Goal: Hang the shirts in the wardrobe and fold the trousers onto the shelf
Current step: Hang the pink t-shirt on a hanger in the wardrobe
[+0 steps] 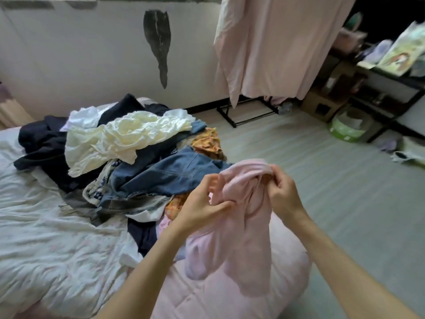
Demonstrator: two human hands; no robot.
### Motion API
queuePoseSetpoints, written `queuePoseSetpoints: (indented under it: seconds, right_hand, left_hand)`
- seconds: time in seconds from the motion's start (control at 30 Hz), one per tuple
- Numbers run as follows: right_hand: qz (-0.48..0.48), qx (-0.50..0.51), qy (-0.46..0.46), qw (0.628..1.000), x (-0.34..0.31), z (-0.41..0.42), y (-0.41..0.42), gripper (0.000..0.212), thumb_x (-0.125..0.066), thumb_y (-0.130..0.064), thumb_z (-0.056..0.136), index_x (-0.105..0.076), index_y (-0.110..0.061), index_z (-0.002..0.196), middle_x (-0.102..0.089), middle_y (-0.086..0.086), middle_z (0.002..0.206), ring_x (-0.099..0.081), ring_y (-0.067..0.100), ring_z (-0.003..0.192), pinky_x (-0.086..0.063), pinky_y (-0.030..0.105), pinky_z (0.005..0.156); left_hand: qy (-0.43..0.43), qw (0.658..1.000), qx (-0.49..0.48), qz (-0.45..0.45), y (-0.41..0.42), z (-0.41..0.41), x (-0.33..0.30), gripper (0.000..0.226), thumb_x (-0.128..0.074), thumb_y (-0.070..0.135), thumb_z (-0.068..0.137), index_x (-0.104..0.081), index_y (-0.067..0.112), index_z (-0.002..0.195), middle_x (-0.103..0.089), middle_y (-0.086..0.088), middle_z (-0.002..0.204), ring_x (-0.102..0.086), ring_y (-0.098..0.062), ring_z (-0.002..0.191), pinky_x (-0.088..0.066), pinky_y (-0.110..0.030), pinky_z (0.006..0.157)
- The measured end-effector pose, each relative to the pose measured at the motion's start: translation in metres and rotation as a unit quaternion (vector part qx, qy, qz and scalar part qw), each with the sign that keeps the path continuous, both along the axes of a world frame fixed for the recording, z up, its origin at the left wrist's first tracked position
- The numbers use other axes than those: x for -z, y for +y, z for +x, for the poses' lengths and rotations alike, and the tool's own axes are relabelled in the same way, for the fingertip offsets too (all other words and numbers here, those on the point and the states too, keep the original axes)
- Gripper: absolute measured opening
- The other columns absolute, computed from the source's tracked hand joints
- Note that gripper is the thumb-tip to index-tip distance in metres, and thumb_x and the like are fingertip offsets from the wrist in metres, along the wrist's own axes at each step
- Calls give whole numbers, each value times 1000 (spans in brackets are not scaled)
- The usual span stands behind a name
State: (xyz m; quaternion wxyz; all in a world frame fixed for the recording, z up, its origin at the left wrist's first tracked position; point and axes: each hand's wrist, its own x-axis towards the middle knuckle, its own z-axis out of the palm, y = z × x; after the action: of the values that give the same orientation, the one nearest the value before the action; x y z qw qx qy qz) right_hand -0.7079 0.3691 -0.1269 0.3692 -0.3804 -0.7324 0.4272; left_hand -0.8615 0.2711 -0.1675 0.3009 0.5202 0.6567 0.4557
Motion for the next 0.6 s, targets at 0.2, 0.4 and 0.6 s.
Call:
queuePoseSetpoints:
  seconds: [0.2, 0.4, 0.6]
  right_hand:
    - [-23, 79, 103, 991, -59, 70, 0, 29, -44, -9, 95, -64, -25, 80, -64, -11, 74, -56, -2, 67, -46, 15, 62]
    - [-76, 192, 49, 977, -67, 155, -4, 18, -50, -18, 94, -65, -18, 85, -67, 3, 86, -56, 13, 81, -46, 18, 65]
    - [-131, 148, 21, 980, -55, 239, -61, 50, -60, -4, 88, -42, -3, 135, -56, 6, 109, -57, 13, 90, -44, 12, 70]
  left_hand:
    - [-20, 999, 32, 3, 2, 52, -43, 22, -47, 17, 97, -51, 4, 79, -47, -2, 70, -44, -9, 63, -33, -24, 59]
    - [-133, 990, -5, -34, 19, 117, -103, 35, -40, 29, 100, -58, -1, 97, -55, -10, 88, -51, -18, 81, -45, -37, 78]
    - [-344, 923, 32, -170, 35, 222, -125, 28, -37, 8, 98, -56, 8, 78, -49, -1, 50, -47, -11, 40, -38, -16, 43]
